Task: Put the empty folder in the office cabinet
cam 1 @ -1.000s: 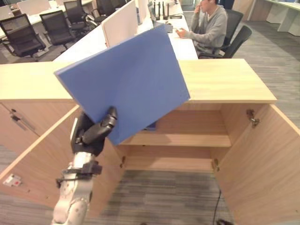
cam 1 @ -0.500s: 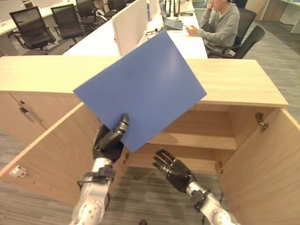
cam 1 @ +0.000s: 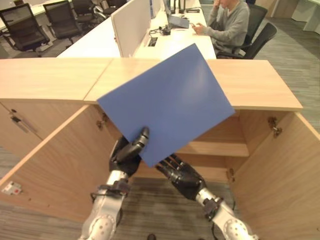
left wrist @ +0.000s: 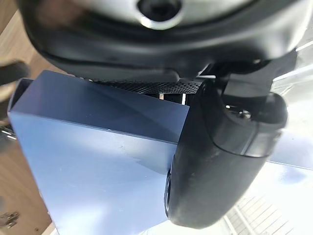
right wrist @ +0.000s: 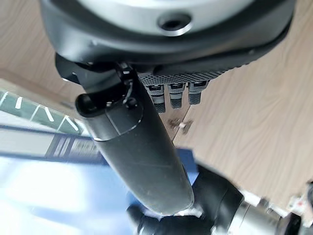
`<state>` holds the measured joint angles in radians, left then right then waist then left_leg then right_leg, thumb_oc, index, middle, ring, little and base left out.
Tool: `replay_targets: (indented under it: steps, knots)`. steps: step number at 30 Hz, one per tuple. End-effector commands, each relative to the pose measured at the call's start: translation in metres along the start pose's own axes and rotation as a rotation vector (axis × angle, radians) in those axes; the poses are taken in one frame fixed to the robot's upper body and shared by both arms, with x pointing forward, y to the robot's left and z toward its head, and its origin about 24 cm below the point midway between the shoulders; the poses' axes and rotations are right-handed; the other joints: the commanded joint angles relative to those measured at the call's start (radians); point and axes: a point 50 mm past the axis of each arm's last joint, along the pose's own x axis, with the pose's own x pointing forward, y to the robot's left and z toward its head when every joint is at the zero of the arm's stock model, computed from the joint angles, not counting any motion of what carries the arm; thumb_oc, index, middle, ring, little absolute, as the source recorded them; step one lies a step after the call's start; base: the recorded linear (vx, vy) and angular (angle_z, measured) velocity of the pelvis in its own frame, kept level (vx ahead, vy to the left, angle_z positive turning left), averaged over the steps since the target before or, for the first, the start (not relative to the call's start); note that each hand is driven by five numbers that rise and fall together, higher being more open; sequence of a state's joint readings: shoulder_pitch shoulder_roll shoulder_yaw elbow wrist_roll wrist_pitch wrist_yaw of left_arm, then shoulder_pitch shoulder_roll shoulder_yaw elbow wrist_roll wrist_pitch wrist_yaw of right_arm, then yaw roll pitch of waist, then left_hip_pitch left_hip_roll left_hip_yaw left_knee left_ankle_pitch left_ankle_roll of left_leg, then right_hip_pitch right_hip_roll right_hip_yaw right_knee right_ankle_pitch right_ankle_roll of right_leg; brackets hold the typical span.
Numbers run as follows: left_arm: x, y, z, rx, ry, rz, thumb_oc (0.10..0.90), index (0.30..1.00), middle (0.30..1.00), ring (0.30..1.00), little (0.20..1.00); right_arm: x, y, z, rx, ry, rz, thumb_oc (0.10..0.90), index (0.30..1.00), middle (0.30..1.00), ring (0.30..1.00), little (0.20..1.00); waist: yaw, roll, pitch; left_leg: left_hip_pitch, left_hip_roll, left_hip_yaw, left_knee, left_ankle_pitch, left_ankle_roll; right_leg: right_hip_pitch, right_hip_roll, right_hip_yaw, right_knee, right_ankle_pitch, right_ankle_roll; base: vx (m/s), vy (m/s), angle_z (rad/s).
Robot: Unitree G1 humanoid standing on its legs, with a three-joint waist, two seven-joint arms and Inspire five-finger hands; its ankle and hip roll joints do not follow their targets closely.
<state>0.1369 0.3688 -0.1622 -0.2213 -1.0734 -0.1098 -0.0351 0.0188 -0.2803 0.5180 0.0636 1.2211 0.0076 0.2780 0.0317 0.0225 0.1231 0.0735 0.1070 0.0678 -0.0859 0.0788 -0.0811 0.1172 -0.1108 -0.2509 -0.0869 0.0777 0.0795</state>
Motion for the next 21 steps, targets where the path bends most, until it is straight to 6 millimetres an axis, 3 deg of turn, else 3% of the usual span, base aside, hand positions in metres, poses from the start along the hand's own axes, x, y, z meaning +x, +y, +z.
replay_targets:
  steps: [1, 8, 21]
  knots:
    - [0.026, -0.034, 0.042, 0.035, -0.234, -0.228, 0.4, 0.3, 0.3, 0.3, 0.3, 0.033, 0.065, 0.048, 0.012, -0.262, 0.324, 0.8, 0.9, 0.9, 0.9, 0.9, -0.002, -0.003, -0.019, 0.043, 0.133, 0.01, -0.001, -0.038, -0.115, 0.052, -0.094, 0.032, 0.016, -0.095, 0.107, 0.0, 0.0, 0.0]
    - [0.024, -0.028, 0.036, 0.025, -0.213, -0.192, 0.4, 0.3, 0.3, 0.3, 0.3, 0.04, 0.085, 0.077, -0.012, -0.411, 0.377, 0.8, 0.9, 0.9, 0.9, 0.9, 0.003, -0.002, -0.024, 0.042, 0.132, 0.009, -0.001, -0.042, -0.112, 0.054, -0.096, 0.032, 0.016, -0.096, 0.107, 0.0, 0.003, -0.01]
    - [0.02, -0.018, 0.022, 0.007, -0.166, -0.14, 0.4, 0.3, 0.3, 0.3, 0.3, 0.04, 0.102, 0.125, -0.036, -0.666, 0.389, 0.8, 0.9, 0.9, 0.9, 0.9, 0.02, -0.01, -0.032, 0.044, 0.126, 0.004, -0.001, -0.051, -0.105, 0.06, -0.099, 0.031, 0.014, -0.096, 0.107, 0.0, 0.0, 0.0]
